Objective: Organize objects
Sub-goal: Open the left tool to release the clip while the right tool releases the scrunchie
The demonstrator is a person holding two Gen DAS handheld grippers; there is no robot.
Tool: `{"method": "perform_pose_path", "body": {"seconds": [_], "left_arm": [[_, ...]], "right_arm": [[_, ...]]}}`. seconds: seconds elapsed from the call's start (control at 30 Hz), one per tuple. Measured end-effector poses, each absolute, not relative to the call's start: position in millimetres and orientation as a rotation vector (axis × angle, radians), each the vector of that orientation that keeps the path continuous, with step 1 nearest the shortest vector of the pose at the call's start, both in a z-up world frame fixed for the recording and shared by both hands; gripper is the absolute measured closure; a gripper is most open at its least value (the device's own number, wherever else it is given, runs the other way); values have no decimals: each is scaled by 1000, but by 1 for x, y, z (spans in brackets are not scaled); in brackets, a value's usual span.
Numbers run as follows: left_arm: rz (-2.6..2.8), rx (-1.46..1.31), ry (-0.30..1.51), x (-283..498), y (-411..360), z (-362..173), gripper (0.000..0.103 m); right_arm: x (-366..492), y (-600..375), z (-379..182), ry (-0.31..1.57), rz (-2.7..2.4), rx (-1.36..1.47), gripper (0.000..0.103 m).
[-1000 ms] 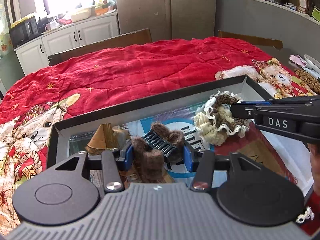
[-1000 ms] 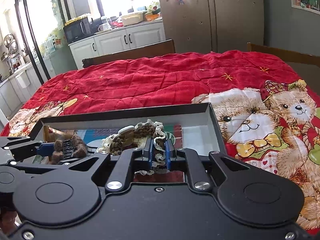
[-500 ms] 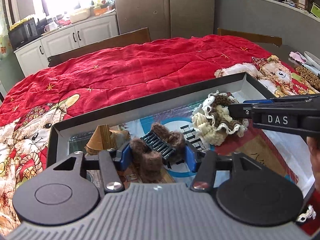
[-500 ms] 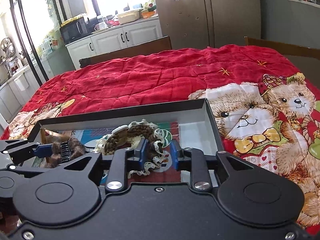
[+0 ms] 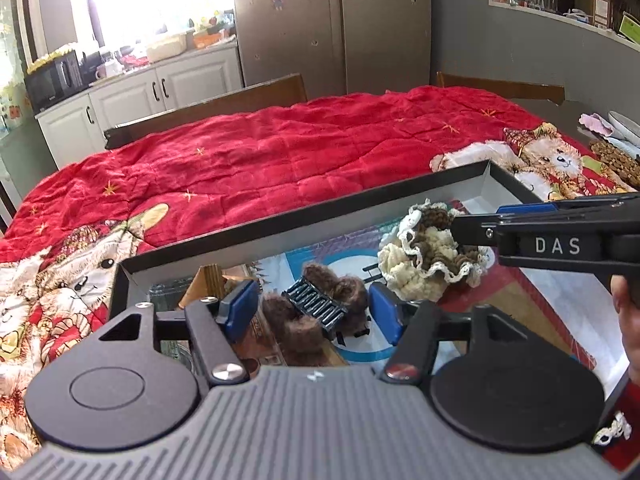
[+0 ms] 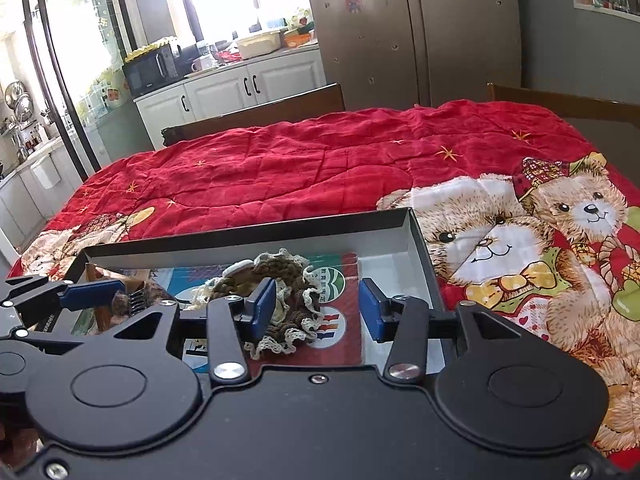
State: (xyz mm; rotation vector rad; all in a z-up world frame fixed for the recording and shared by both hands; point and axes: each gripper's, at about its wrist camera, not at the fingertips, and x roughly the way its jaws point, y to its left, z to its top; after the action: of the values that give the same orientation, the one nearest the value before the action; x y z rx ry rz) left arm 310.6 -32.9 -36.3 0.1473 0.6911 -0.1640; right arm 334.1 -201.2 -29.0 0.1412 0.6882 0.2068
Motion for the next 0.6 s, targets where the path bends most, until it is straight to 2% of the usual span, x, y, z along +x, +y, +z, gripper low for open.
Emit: {"method": "perform_pose_path", "body": {"seconds": [0.13,0.6], "left_arm": [[-165,149,646,300,-33,-31,17],[-178,122,620,268,-23,-8,14]], "right_arm": [[331,-202,-28,690,220,158,56],[301,-193,-6,653,253,121,54]]}}
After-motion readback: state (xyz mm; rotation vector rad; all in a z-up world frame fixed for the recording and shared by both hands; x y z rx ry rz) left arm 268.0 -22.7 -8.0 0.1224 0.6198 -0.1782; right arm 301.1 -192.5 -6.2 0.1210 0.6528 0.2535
